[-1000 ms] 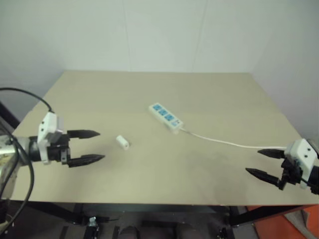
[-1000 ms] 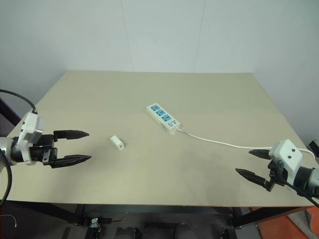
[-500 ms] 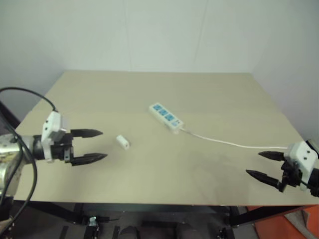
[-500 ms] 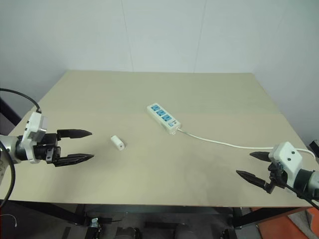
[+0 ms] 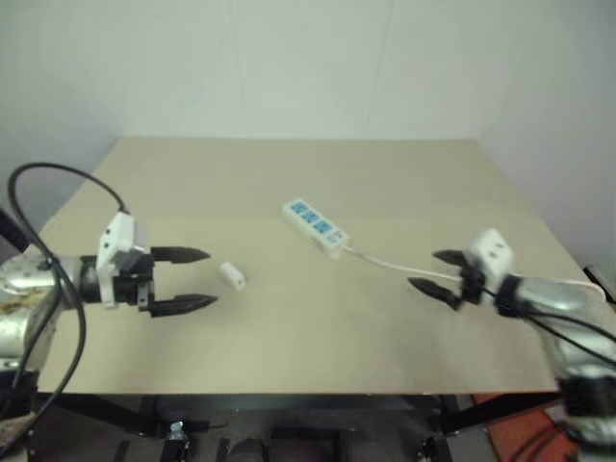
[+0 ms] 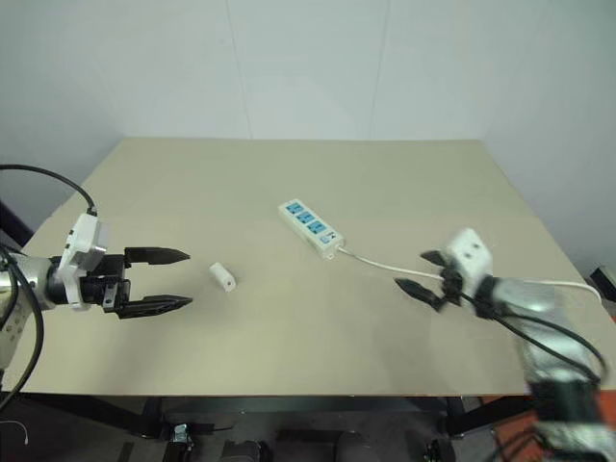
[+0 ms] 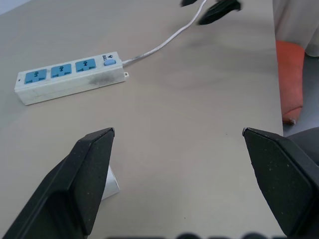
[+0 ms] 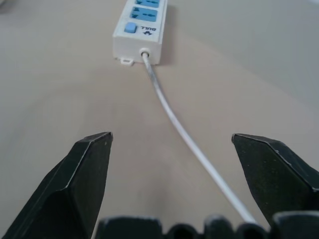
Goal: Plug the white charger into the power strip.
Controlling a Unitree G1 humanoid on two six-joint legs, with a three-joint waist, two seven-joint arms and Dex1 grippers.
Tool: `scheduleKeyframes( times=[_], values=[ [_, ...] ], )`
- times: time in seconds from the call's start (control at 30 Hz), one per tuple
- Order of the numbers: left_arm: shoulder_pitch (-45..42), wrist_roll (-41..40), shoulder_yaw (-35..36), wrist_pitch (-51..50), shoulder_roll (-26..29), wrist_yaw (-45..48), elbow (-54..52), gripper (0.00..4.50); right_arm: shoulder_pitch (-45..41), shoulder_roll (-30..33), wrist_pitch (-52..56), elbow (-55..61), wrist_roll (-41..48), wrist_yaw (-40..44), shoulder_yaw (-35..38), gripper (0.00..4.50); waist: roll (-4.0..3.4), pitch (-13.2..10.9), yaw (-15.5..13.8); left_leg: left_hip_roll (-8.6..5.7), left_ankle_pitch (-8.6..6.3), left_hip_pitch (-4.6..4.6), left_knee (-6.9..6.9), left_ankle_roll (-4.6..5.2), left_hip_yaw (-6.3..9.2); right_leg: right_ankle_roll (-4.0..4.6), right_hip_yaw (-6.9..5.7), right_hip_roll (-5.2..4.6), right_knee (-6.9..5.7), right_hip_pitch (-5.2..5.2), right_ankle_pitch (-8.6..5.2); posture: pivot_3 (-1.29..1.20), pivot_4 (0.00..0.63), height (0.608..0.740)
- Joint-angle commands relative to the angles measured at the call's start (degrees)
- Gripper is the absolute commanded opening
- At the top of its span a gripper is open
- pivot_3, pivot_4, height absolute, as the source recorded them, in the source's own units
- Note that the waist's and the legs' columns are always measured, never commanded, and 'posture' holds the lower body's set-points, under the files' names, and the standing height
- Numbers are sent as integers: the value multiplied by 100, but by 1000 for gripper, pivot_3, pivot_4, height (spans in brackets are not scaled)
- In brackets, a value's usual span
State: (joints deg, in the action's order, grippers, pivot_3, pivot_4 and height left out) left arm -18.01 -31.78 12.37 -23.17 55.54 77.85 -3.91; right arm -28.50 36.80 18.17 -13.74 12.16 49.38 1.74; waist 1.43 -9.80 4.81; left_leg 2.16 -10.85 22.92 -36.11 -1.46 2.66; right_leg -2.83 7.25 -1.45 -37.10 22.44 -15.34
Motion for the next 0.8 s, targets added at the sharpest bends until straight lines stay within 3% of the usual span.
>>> scheduleKeyframes(
  times=[0.03, 0.23, 0.33, 0.7, 0.8],
  values=[
    [-25, 59, 118, 119, 182, -22, -147, 4489, -810, -348, -326, -1116, -408, -207, -326, 4500, 1, 0, -22, 0, 0, 5, 5, 0, 1, 4, -2, 0, 0, 5, 0, 0, 150, 740],
    [318, -18, 383, 58, 242, -200, -396, 4489, -1702, -849, -806, -2669, -679, -159, -548, 4500, 0, 0, -94, -6, -1, 78, 21, 0, 10, 49, -17, -13, 1, 76, 24, 0, 150, 740],
    [575, -23, 507, 42, 273, -273, -571, 4500, -1877, -931, -927, -2998, -793, 73, -661, 3933, -1, -1, -88, -8, -1, 83, 24, 1, 11, 49, -24, -19, 5, 78, 24, 0, 150, 740],
    [651, -29, 541, 48, 259, -394, -643, 4500, -2104, -1085, -1292, -3398, -1012, 196, -735, 131, -1, -1, -44, 4, 4, 31, 19, -2, 14, 52, -21, 3, -12, 49, 26, 0, 150, 740],
    [498, 28, 395, 103, 223, -390, -541, 4500, -2041, -1097, -1342, -3249, -1015, 127, -696, 25, -1, -1, -17, 4, 4, 34, 19, -2, 13, 57, -20, 2, -12, 50, 28, 0, 150, 740]
  ],
)
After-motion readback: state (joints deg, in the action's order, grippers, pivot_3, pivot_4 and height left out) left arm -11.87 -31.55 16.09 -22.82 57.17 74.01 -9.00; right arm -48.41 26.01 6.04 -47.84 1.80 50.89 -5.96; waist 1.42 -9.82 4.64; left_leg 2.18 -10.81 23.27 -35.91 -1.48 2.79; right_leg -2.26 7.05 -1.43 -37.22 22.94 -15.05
